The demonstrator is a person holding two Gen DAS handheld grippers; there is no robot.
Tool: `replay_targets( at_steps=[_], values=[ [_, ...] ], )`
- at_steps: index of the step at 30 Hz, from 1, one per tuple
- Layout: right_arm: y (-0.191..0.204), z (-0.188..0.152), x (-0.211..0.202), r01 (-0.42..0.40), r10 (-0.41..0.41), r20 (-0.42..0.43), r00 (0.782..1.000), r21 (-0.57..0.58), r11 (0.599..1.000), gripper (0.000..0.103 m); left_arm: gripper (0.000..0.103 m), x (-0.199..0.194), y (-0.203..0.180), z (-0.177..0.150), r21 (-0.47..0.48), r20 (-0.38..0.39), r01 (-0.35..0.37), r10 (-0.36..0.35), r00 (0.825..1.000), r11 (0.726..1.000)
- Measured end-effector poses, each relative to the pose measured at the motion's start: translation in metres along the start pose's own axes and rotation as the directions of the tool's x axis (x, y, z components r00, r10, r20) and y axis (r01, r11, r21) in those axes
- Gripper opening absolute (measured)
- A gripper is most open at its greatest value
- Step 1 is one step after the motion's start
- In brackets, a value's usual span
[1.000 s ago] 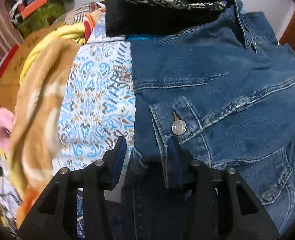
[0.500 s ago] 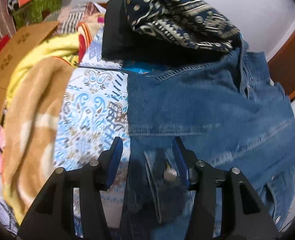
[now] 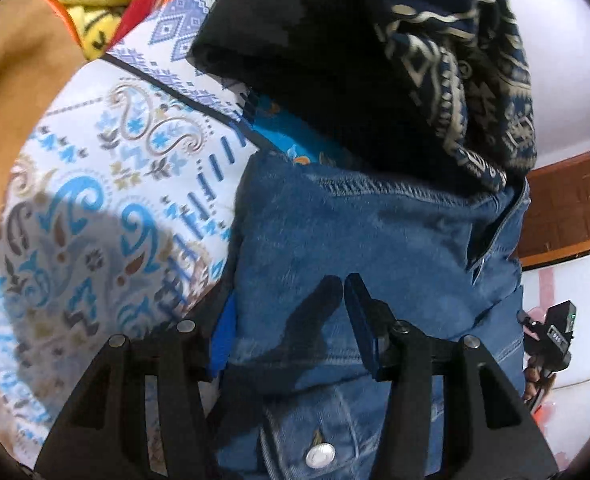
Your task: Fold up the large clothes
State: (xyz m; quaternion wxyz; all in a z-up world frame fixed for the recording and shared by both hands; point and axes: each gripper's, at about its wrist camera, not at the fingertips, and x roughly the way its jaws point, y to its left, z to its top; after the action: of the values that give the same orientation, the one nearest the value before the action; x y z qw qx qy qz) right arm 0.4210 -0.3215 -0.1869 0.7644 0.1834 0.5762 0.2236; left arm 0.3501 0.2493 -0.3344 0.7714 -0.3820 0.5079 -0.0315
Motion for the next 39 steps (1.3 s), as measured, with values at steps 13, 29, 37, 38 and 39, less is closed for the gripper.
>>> replay_targets(
  at_steps=[13,29,37,38,39],
  values=[
    [0.056,0.002,-0.043,0.132,-0.101,0.19,0.977,-0.159,0.978,0.009,0.006,-0.016,-0.135,-0.011,0.414,0.25,-0.405,0.326,0.912,0.815],
    [0.034,-0.006,-0.031,0.305,-0.282,0.136,0.95,-0.198,0.932,0.023,0.006,-0.054,-0.091,-0.002,0.269,0.281,-0.471,0.399,0.873,0.84],
    [0.066,-0.063,-0.107,0.315,-0.252,0.232,0.94,-0.299,0.901,0.056,0.052,-0.136,-0.109,-0.046,0.339,0.29,-0.444,0.356,0.888,0.83],
    [0.069,-0.072,-0.115,0.314,-0.243,0.245,0.938,-0.308,0.898,0.06,0.056,-0.145,-0.113,-0.054,0.348,0.292,-0.439,0.349,0.89,0.829],
    [0.072,-0.078,-0.12,0.311,-0.238,0.252,0.938,-0.312,0.897,0.064,0.056,-0.156,-0.112,-0.063,0.356,0.289,-0.428,0.338,0.896,0.831]
  ],
)
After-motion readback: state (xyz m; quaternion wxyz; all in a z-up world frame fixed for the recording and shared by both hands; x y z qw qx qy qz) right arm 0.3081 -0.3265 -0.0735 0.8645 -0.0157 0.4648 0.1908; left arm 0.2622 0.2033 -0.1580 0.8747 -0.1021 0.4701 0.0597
